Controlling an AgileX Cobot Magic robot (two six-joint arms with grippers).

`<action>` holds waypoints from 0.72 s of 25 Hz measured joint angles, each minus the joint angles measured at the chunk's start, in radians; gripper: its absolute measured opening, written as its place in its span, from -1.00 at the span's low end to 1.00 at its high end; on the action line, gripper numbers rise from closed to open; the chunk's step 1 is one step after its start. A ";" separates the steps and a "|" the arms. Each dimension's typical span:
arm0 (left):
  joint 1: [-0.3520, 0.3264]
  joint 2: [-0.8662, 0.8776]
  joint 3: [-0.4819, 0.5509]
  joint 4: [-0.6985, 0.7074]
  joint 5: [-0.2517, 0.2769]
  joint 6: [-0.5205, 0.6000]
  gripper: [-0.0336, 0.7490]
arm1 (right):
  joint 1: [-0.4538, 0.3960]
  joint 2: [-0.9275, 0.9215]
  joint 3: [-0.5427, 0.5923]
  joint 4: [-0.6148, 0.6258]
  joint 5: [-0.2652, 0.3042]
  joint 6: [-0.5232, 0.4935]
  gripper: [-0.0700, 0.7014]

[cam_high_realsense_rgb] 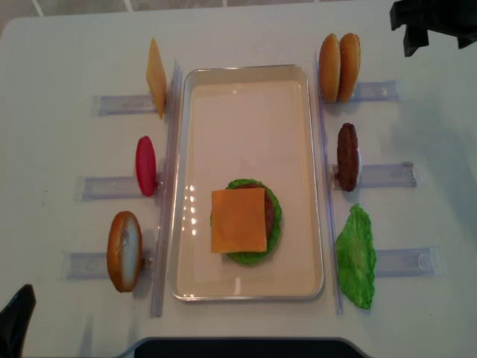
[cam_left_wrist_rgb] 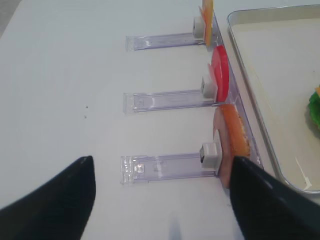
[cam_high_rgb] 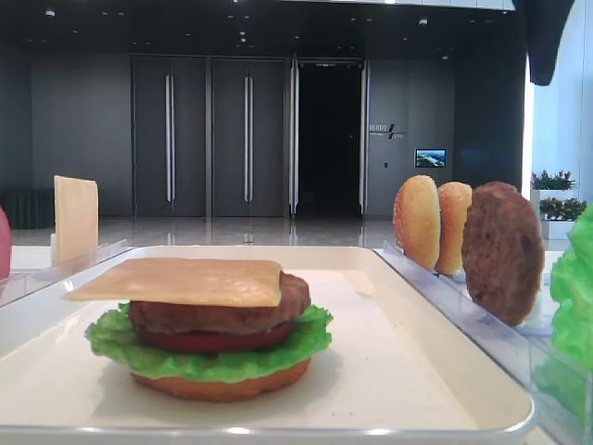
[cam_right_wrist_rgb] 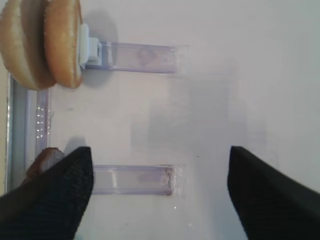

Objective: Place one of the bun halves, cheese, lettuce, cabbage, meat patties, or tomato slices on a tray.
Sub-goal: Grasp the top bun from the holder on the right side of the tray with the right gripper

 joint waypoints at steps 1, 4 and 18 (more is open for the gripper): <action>0.000 0.000 0.000 0.000 0.000 0.000 0.73 | 0.010 0.018 -0.017 0.000 0.003 0.004 0.62; 0.000 0.000 0.000 0.000 0.000 0.000 0.73 | 0.026 0.066 -0.065 0.000 0.007 0.008 0.62; 0.000 0.000 0.000 0.000 0.000 0.000 0.73 | -0.059 0.207 -0.133 -0.001 0.022 -0.058 0.62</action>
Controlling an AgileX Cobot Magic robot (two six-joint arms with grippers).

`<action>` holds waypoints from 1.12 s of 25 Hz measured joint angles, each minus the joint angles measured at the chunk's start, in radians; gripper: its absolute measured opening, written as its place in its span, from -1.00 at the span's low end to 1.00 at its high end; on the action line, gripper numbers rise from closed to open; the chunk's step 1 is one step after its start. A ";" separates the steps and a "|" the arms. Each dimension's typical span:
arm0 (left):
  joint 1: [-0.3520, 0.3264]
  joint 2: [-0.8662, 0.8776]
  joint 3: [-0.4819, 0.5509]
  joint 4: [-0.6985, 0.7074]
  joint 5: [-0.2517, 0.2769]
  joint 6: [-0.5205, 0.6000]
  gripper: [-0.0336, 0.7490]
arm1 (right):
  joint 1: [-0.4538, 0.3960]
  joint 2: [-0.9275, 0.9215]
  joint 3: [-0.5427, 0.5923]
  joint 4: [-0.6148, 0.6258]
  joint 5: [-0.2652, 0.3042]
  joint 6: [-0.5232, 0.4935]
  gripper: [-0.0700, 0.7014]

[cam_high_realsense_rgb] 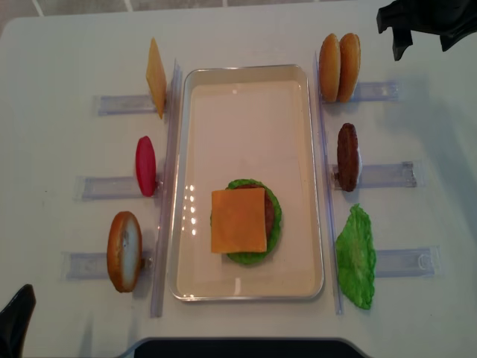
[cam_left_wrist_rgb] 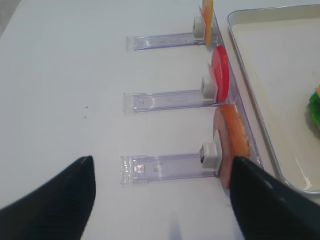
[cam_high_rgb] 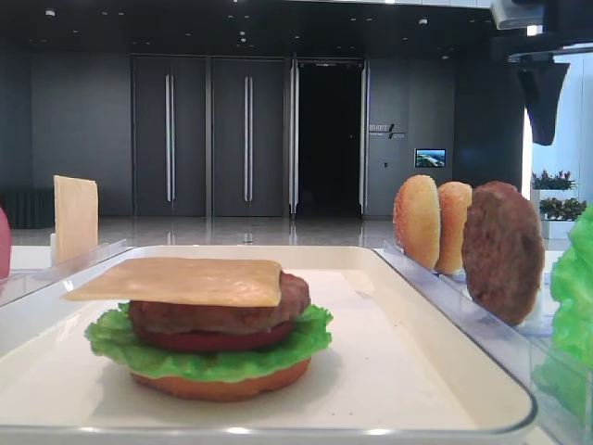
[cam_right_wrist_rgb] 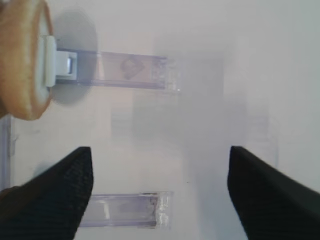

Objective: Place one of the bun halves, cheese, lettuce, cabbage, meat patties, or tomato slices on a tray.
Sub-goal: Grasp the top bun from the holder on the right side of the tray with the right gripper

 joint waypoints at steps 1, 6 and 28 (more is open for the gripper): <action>0.000 0.000 0.000 0.000 0.000 0.000 0.73 | -0.012 0.001 0.000 0.001 -0.006 -0.003 0.62; 0.000 0.000 0.000 0.000 0.000 0.000 0.73 | -0.055 0.006 -0.001 0.040 -0.029 -0.022 0.62; 0.000 0.000 0.000 0.000 0.000 0.000 0.72 | 0.081 0.055 -0.045 0.056 -0.016 -0.003 0.62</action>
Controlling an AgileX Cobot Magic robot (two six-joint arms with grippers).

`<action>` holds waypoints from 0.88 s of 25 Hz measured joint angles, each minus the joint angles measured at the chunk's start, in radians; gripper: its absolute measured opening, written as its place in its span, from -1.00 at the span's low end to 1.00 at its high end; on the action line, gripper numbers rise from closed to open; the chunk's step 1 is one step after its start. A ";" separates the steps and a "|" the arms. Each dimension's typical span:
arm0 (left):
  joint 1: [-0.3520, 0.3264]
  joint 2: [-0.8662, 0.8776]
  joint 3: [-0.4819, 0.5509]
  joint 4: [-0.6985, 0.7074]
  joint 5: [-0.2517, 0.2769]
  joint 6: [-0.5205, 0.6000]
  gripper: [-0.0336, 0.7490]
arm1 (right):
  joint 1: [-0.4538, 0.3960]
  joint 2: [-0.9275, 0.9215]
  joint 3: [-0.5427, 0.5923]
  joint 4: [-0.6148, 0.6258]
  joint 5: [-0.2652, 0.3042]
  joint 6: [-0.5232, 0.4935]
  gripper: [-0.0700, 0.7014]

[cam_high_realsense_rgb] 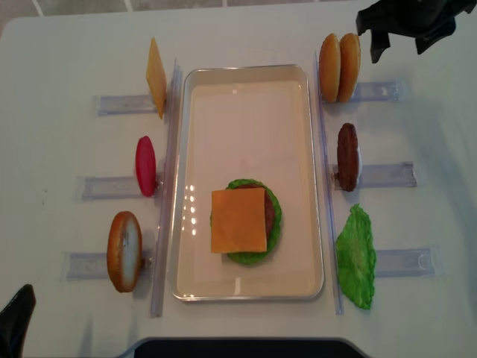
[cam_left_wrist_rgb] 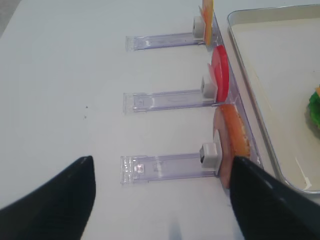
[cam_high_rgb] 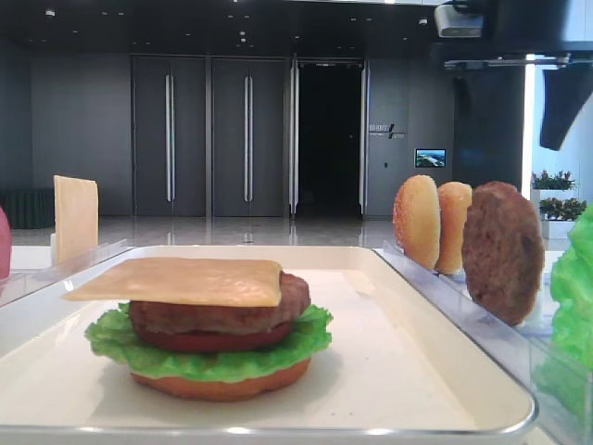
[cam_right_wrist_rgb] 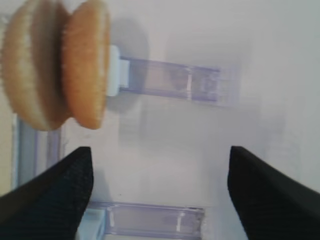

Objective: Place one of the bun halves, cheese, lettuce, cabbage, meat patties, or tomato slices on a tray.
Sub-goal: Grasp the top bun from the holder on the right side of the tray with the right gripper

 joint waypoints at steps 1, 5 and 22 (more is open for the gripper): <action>0.000 0.000 0.000 0.000 0.000 0.000 0.72 | 0.025 0.000 -0.003 0.001 -0.003 0.009 0.62; 0.000 0.000 0.000 0.000 0.000 0.000 0.72 | 0.112 0.001 -0.032 0.001 -0.013 0.035 0.62; 0.000 0.000 0.000 0.000 0.000 0.000 0.72 | 0.168 0.007 -0.075 0.003 -0.028 0.080 0.62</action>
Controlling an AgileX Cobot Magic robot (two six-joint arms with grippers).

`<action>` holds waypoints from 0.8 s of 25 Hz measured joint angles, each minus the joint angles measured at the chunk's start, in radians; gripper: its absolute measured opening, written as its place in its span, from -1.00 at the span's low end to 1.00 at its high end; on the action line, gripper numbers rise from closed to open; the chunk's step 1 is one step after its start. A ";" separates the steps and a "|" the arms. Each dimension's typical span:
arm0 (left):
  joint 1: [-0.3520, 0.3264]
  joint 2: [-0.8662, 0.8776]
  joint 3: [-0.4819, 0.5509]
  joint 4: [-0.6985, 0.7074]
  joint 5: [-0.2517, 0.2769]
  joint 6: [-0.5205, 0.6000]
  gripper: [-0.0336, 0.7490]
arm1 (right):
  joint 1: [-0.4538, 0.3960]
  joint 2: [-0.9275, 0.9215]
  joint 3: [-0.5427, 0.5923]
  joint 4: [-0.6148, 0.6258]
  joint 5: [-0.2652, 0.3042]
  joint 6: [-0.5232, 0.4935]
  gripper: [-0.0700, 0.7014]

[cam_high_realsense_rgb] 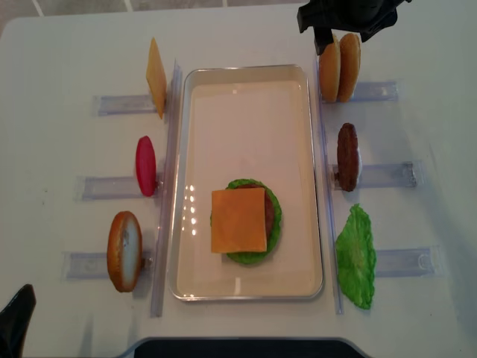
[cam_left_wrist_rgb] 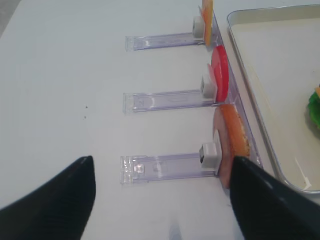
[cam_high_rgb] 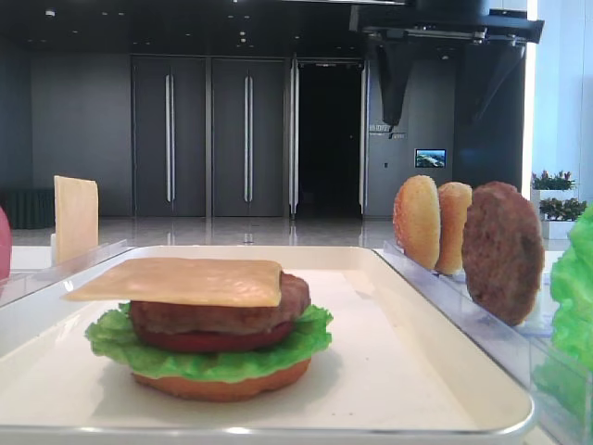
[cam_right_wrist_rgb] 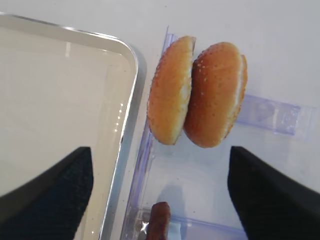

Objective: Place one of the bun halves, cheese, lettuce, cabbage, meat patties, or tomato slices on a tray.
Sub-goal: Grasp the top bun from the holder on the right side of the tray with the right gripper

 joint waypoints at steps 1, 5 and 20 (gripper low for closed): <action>0.000 0.000 0.000 0.000 0.000 0.000 0.72 | -0.002 0.002 0.000 0.001 0.000 0.001 0.62; 0.000 0.000 0.000 0.000 0.000 0.000 0.72 | -0.012 0.031 -0.017 0.022 0.012 0.003 0.62; 0.000 0.000 0.000 0.000 0.000 0.000 0.72 | -0.013 0.139 -0.162 0.050 0.101 0.002 0.62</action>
